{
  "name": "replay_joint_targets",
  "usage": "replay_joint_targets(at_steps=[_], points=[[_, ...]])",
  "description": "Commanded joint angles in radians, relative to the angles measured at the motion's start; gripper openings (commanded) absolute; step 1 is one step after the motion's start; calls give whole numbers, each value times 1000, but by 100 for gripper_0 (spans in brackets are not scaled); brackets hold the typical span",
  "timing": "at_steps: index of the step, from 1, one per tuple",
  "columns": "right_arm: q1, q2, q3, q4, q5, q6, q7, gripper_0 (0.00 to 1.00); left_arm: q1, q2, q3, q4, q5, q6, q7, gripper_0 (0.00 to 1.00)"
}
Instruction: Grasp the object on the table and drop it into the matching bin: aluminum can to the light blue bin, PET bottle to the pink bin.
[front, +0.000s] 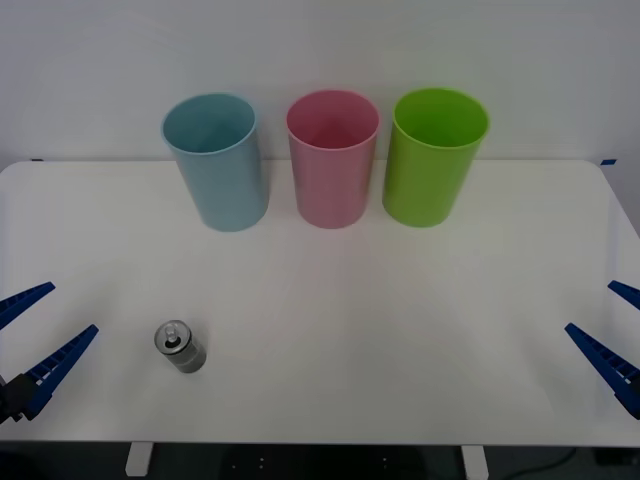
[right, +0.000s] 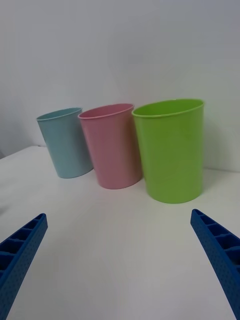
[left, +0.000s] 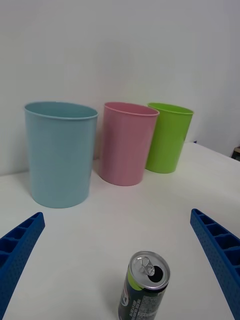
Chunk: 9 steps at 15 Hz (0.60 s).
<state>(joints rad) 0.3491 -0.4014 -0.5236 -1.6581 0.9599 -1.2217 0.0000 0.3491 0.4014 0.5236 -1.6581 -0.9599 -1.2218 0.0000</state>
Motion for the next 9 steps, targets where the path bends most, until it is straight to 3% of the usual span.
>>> replay_joint_targets(at_steps=[1, 3, 9], points=[[0, 0, 0, 0, 0, 0, 0, 100, 0, 0, 0, 0, 0, 0, 0, 100], [0, 0, 0, 0, 0, 0, 0, 100, 24, -30, 7, 29, 4, 4, 0, 100], [0, 0, 0, 0, 0, 0, 0, 100, 41, -18, 7, 31, 17, 7, -5, 100]])
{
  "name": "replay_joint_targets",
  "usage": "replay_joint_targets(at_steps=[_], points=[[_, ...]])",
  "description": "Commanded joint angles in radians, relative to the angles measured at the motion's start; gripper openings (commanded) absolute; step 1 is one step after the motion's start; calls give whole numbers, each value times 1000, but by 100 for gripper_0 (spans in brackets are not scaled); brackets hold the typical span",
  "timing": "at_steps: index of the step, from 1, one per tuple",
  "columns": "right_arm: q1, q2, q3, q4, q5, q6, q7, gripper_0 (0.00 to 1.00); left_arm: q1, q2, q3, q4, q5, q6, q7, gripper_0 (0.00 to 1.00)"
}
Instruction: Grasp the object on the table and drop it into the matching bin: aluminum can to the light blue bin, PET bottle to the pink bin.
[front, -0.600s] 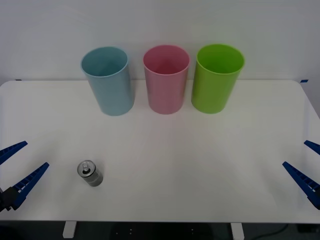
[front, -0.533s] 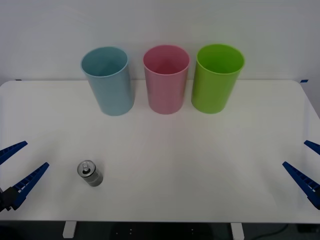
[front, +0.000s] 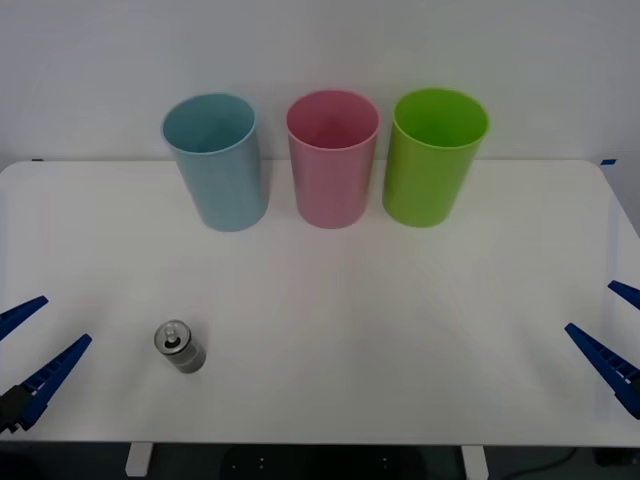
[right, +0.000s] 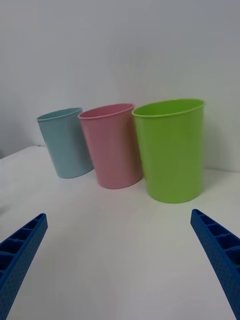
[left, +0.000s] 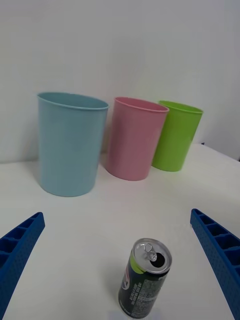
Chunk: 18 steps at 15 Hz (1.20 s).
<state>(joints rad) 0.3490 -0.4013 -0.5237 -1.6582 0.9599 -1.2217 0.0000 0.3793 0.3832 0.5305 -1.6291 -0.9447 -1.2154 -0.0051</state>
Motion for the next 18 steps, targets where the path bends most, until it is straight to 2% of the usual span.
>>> replay_joint_targets(at_steps=[1, 7, 11, 18], points=[[0, 0, 0, 0, 0, 0, 0, 100, 20, 3, 0, 2, 1, 0, -3, 100], [0, 0, 0, 0, 0, 0, 0, 100, 90, 3, -14, 2, 0, 4, -38, 100], [0, 0, 0, 0, 0, 0, 0, 100, 130, 3, -35, 12, -22, 10, -104, 100], [0, 0, 0, 0, 0, 0, 0, 100, 118, 3, -99, 138, -2, 14, -296, 100]])
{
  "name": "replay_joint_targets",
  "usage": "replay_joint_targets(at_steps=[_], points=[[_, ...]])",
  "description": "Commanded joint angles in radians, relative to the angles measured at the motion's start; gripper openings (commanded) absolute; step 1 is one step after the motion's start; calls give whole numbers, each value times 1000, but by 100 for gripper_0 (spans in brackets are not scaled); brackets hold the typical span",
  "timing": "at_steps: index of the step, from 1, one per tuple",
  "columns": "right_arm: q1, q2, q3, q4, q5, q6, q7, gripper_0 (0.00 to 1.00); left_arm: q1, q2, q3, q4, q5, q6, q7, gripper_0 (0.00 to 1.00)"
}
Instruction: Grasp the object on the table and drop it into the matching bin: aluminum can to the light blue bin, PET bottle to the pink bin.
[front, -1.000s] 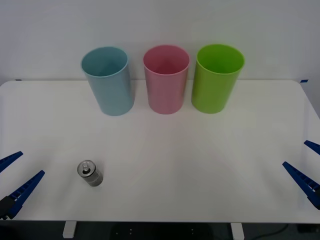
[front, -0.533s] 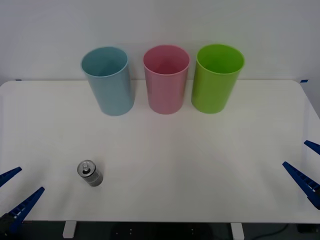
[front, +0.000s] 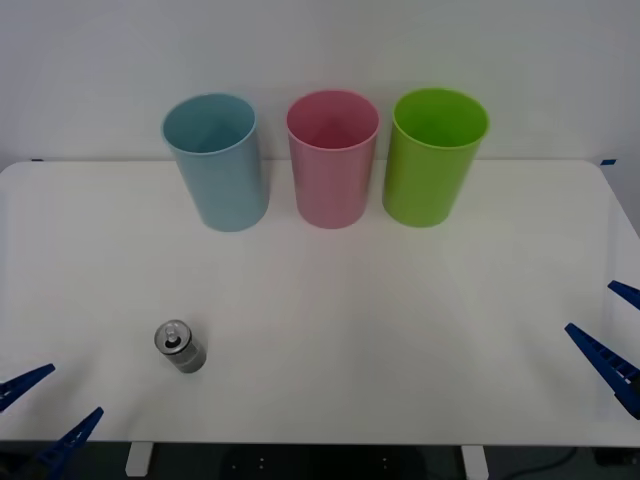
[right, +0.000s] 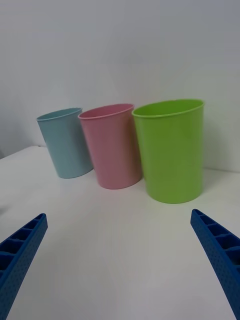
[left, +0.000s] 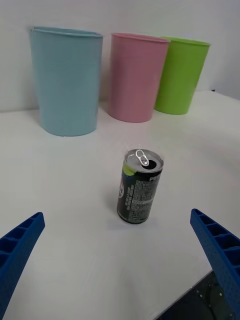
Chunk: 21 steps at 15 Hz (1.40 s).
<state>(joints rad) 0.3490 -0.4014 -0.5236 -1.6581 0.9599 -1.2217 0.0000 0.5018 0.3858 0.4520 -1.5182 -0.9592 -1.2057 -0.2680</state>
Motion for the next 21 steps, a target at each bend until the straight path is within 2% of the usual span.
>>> replay_joint_targets(at_steps=[1, 6, 8, 13, 18, 21], points=[[0, 0, 0, 0, 0, 0, 0, 100, -2, 1, -33, 30, 14, 8, -39, 100], [0, 0, 0, 0, 0, 0, 0, 100, 1, -19, -69, 46, 20, 31, -105, 100], [0, 0, 0, 0, 0, 0, 0, 100, 4, -24, -102, 46, 27, 84, -154, 100], [0, 0, 0, 0, 0, 0, 0, 100, -14, -24, -184, 49, 51, 186, -169, 100], [0, 0, 0, 0, 0, 0, 0, 100, -114, -27, -231, 159, 77, 189, -192, 100], [0, 0, 0, 0, 0, 0, 0, 100, -151, -27, -254, 181, 77, 189, -220, 100]])
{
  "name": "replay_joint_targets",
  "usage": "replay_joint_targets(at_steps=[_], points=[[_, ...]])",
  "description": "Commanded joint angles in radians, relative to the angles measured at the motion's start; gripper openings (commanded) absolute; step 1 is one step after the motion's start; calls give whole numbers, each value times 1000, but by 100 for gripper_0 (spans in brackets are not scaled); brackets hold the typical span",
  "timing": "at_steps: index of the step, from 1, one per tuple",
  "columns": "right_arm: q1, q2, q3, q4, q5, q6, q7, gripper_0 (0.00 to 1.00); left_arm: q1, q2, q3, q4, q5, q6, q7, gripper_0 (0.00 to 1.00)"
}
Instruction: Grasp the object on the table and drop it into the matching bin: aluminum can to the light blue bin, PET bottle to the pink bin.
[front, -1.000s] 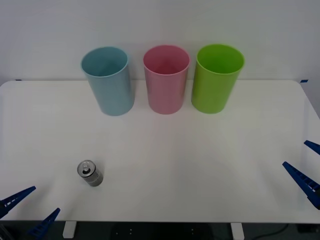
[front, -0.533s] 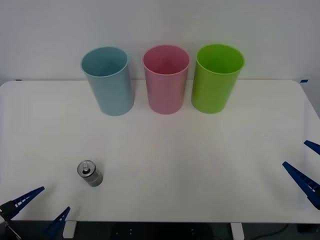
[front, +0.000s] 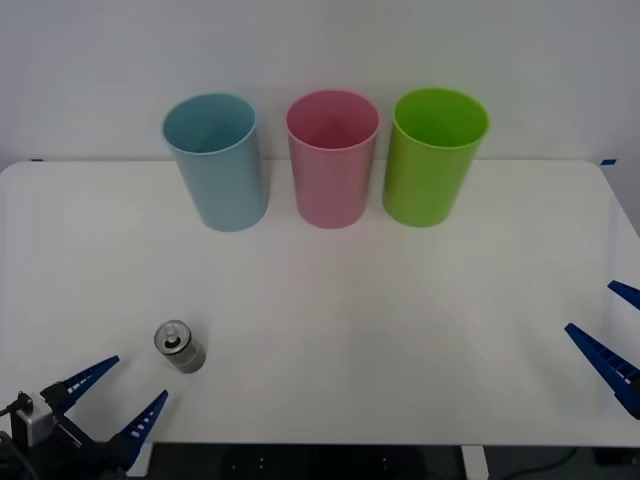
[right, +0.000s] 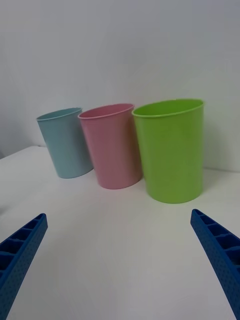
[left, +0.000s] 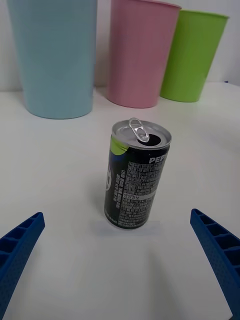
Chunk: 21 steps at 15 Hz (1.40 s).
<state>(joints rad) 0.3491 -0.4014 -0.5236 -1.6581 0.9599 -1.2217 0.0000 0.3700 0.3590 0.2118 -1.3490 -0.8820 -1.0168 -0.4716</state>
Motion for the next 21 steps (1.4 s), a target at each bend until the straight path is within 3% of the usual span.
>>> replay_joint_targets(at_steps=[1, 21], points=[[0, 0, 0, 0, 0, 0, 0, 100, -34, 0, -23, 22, -2, 0, -28, 100], [0, 0, 0, 0, 0, 0, 0, 100, -240, -78, -65, 217, -17, 26, -102, 100]])
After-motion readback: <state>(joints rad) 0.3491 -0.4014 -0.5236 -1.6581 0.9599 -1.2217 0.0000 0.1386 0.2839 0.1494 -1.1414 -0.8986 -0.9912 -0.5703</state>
